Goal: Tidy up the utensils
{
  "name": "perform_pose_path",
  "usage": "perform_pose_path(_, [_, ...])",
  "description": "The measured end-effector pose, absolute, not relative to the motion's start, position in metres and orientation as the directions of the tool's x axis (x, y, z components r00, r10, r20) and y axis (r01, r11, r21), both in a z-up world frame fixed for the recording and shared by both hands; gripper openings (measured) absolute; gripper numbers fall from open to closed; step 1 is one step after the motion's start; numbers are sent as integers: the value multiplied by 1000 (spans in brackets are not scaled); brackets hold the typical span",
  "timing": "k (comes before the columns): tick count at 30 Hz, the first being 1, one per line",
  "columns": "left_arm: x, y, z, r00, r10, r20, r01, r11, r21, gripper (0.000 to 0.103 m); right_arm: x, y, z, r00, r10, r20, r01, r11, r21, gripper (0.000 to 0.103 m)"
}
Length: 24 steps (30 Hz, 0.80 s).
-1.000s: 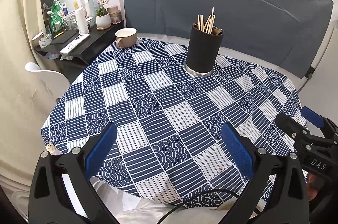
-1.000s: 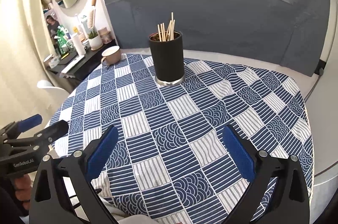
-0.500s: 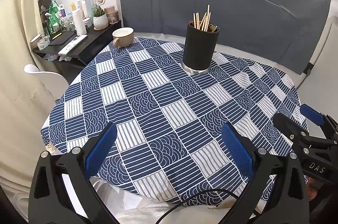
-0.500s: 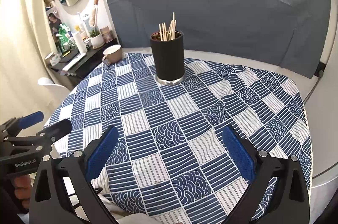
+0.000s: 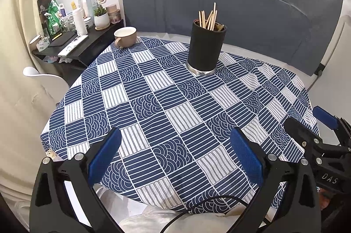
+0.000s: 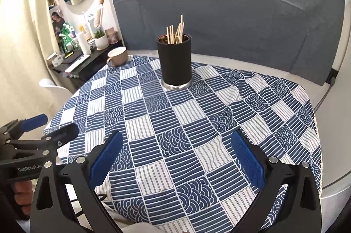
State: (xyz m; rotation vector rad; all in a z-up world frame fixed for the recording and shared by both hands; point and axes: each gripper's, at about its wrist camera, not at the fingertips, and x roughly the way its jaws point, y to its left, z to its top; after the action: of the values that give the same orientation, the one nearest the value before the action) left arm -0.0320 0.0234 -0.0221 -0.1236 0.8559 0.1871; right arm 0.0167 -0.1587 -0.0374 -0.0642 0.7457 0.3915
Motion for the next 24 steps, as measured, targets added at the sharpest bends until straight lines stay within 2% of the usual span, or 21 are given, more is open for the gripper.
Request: perform_pose_path(24, [-19, 30, -20, 644, 92, -759, -185, 982, -38, 97, 25, -153, -35, 682, 304, -666, -335, 938, 85, 95])
